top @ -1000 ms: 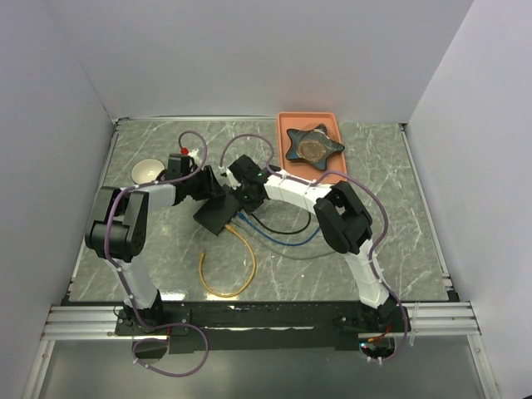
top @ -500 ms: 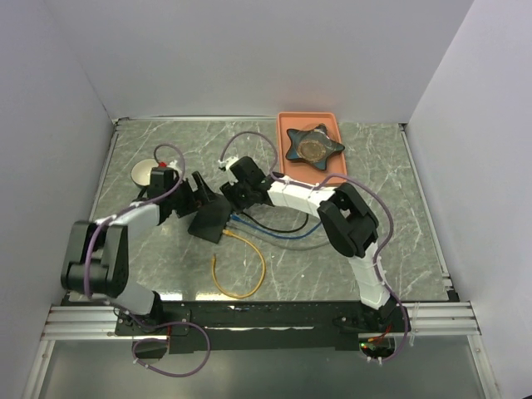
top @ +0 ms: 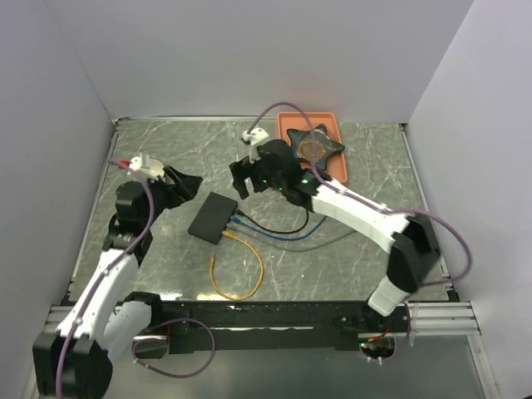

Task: Insert the plug into the switch port

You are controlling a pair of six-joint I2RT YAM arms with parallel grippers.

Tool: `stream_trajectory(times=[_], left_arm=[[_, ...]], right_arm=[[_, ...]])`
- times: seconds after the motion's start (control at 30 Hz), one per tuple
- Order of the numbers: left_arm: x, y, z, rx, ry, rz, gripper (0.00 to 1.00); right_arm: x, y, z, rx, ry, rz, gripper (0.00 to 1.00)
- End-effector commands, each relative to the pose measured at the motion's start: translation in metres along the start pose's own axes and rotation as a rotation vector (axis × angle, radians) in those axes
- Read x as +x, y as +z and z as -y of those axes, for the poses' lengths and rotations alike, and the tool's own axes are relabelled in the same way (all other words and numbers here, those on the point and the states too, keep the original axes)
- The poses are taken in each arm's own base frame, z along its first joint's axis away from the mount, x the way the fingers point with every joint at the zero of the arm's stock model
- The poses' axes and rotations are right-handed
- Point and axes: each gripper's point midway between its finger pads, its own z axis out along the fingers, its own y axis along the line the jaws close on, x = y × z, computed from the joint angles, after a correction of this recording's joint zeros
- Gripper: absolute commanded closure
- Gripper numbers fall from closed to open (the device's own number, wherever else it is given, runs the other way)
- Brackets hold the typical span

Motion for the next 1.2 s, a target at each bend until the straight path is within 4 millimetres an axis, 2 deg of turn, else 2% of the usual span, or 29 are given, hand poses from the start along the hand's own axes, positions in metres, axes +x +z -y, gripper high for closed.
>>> stream_trajectory(times=[0.0, 0.07, 0.1, 0.13, 0.17, 0.2, 0.27, 0.3, 0.33, 0.53, 1.17], left_arm=[[-0.039, -0.023, 0.023, 0.054, -0.034, 0.185, 0.04], [-0.051, -0.037, 0.032, 0.065, -0.053, 0.230, 0.04], [-0.054, -0.040, 0.035, 0.070, -0.052, 0.244, 0.04], [-0.058, -0.046, 0.040, 0.087, -0.052, 0.261, 0.04], [-0.059, -0.049, 0.042, 0.095, -0.049, 0.268, 0.04], [-0.061, -0.052, 0.044, 0.104, -0.045, 0.277, 0.04], [-0.064, -0.057, 0.049, 0.118, -0.053, 0.293, 0.04], [-0.065, -0.058, 0.050, 0.127, -0.049, 0.297, 0.04], [-0.063, -0.059, 0.051, 0.135, -0.051, 0.296, 0.04], [-0.062, -0.060, 0.051, 0.140, -0.054, 0.293, 0.04], [-0.047, -0.043, 0.045, 0.142, -0.039, 0.229, 0.04]], right_arm=[[-0.063, -0.074, -0.003, -0.011, 0.049, 0.249, 0.01], [-0.067, -0.093, -0.004, -0.029, 0.062, 0.311, 0.01], [-0.079, -0.117, -0.004, -0.037, 0.070, 0.373, 0.01], [-0.082, -0.127, -0.004, -0.039, 0.078, 0.401, 0.01], [-0.075, -0.131, -0.002, -0.037, 0.087, 0.406, 0.01], [-0.085, -0.149, -0.003, -0.045, 0.095, 0.463, 0.01], [-0.077, -0.157, 0.000, -0.041, 0.100, 0.469, 0.01], [-0.086, -0.168, 0.001, -0.043, 0.105, 0.521, 0.01], [-0.086, -0.171, 0.001, -0.040, 0.108, 0.528, 0.01], [-0.082, -0.172, 0.006, -0.017, 0.118, 0.517, 0.01], [-0.081, -0.161, 0.010, 0.012, 0.102, 0.493, 0.01]])
